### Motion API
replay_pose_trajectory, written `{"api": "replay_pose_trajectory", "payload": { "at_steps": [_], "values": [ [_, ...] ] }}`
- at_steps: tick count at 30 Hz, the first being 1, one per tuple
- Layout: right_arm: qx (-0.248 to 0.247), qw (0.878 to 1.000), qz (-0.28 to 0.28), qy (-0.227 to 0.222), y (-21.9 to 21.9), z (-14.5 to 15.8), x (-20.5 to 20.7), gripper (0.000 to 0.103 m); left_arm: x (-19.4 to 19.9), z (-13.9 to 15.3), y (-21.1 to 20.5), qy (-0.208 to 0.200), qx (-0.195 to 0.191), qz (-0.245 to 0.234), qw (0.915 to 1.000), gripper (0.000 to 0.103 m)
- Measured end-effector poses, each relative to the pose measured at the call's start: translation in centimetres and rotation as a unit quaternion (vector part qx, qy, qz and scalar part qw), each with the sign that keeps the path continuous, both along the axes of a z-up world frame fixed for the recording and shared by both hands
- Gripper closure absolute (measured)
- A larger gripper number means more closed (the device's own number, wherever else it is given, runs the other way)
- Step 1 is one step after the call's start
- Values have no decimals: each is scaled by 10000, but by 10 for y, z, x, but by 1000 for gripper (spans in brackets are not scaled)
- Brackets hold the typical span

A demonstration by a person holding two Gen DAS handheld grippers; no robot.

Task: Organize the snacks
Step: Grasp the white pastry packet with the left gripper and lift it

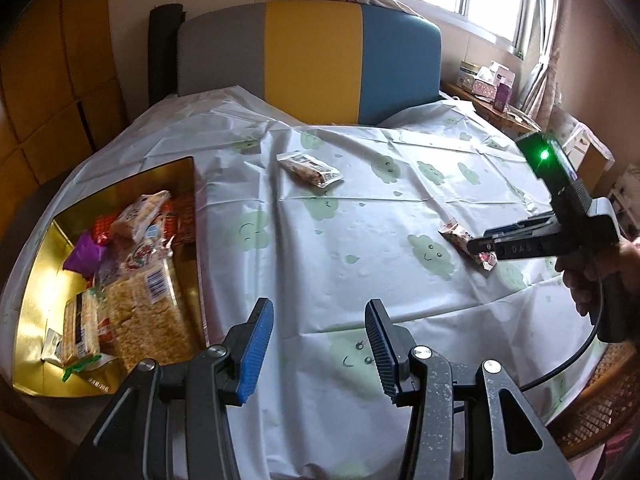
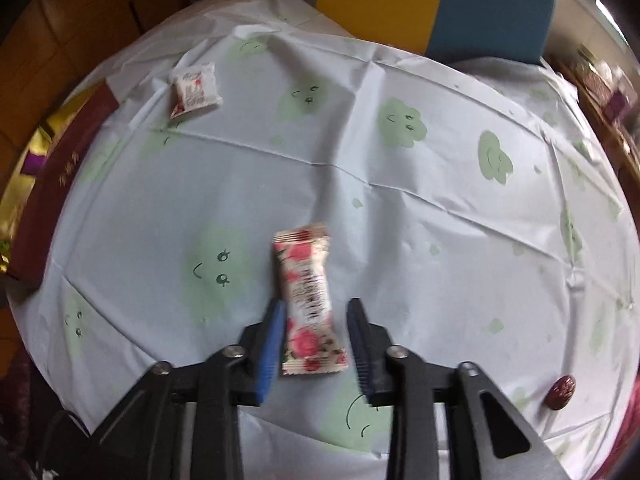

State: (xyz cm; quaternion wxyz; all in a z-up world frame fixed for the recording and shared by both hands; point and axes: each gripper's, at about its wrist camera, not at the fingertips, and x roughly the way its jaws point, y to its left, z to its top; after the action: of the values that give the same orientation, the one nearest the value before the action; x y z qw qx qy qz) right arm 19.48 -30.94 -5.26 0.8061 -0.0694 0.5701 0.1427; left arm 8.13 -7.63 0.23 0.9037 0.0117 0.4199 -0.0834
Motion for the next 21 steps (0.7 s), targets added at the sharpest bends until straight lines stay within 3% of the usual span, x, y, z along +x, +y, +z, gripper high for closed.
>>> {"api": "replay_pose_trajectory", "payload": {
  "at_steps": [5,9,11,13,21],
  "values": [
    [390,9990,-109,-198,-5,12,8,62,18,-4,-5,220,-103,36,9997,54],
    [230,9997,3,-101,3,7,10,62,40,-7,-8,379,-219,163,9989,54],
    [-93,9998,116,-112,10,3,6,83,53,-7,-9,441,-242,219,9985,54],
    [-314,9993,167,-136,12,2,2,83,69,-9,-10,541,-323,273,9976,54],
    [-366,9993,73,31,6,-1,2,81,155,-18,-12,917,-604,770,9910,53]
  ]
}}
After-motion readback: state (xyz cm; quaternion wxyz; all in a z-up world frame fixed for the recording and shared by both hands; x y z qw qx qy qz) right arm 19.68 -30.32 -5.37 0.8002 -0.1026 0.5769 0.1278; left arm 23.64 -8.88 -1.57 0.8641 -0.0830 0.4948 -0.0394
